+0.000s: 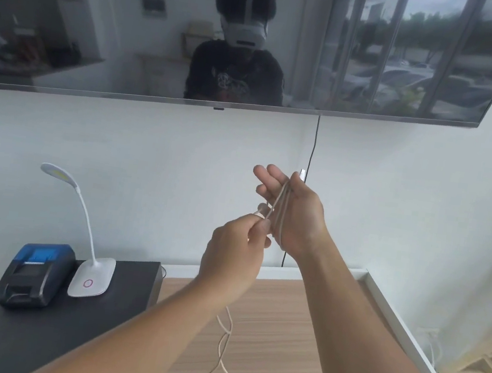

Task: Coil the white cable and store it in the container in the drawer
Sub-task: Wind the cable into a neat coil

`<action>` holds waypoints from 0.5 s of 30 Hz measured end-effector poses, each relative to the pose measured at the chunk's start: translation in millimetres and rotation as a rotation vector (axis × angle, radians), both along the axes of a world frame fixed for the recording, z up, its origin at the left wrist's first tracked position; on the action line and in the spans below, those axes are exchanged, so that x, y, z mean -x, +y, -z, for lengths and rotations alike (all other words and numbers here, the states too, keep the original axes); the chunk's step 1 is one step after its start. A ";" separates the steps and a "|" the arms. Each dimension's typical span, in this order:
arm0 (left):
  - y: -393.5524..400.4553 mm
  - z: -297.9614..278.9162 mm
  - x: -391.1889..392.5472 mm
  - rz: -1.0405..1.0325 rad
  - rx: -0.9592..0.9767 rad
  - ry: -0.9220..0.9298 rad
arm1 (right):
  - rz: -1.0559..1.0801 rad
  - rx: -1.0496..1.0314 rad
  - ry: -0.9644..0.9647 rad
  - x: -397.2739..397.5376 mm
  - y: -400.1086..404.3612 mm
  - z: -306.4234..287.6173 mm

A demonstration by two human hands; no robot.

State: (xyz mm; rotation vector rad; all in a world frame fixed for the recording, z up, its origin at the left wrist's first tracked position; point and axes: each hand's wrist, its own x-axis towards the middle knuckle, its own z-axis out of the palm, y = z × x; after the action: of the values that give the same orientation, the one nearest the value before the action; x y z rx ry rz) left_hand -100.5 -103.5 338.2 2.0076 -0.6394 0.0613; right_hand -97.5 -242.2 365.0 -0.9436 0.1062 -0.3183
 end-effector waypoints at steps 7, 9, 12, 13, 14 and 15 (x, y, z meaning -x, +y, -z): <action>-2.8 21.5 -4.5 0.036 0.097 0.091 | -0.003 0.074 0.014 -3.6 -0.8 -4.1; -8.0 21.9 -4.7 0.049 0.142 0.089 | 0.011 0.089 0.033 -4.8 0.7 -8.2; -12.1 15.7 -9.5 0.107 0.161 0.094 | 0.010 0.048 0.046 -8.3 1.5 -12.8; -11.3 12.9 -12.0 0.139 0.149 0.104 | -0.002 0.016 0.047 -9.8 0.9 -13.8; -10.0 10.2 -14.8 0.168 0.134 0.111 | -0.022 -0.013 0.049 -10.8 0.6 -14.6; -7.9 7.8 -17.0 0.191 0.117 0.108 | -0.045 -0.039 0.056 -10.5 0.6 -15.3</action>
State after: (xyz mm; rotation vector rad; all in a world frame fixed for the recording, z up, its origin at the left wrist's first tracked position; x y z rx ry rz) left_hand -83.5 -111.4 330.5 1.8163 -0.7384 -0.1214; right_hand -87.1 -241.6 380.3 -0.9149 0.1420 -0.2476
